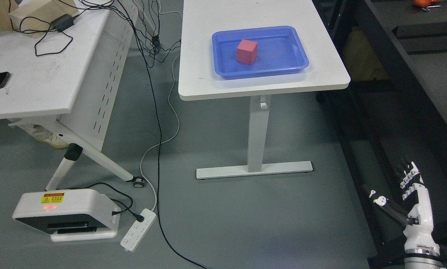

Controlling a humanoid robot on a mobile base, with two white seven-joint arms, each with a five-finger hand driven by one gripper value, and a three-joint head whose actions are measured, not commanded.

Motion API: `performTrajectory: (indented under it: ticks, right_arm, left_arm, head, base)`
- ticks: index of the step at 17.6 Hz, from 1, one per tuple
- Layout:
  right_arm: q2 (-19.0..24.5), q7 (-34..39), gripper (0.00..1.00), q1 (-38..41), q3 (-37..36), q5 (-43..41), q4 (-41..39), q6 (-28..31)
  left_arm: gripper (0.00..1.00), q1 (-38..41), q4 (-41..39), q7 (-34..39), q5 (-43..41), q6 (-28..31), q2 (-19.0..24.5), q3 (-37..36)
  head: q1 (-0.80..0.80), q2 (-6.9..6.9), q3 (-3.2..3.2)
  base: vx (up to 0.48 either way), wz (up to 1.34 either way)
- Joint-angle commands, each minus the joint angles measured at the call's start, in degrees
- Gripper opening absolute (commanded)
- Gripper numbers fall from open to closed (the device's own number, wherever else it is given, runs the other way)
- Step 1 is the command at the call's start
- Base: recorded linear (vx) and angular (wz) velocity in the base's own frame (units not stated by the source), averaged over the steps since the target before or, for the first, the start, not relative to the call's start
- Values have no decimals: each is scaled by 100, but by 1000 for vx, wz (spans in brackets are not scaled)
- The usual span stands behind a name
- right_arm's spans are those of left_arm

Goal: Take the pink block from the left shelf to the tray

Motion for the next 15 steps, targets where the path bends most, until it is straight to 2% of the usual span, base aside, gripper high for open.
performTrajectory:
  ticks: [1, 9, 15]
  right_arm:
    - [-100, 39, 100, -17, 30, -2, 4, -11]
    - [-100, 171, 100, -44, 30, -2, 4, -55]
    - [-100, 215, 100, -61, 74, -1, 4, -63]
  left_arm:
    - [100, 0, -100, 1, 44, 4, 100, 0]
    - [100, 0, -100, 1, 44, 4, 100, 0]
    - [100, 0, -100, 1, 44, 4, 100, 0]
  head:
    - [0, 0, 0]
    - [0, 0, 0]
    - [0, 0, 0]
  base:
    - [-280, -71]
    - [-235, -28]
    - [-85, 67]
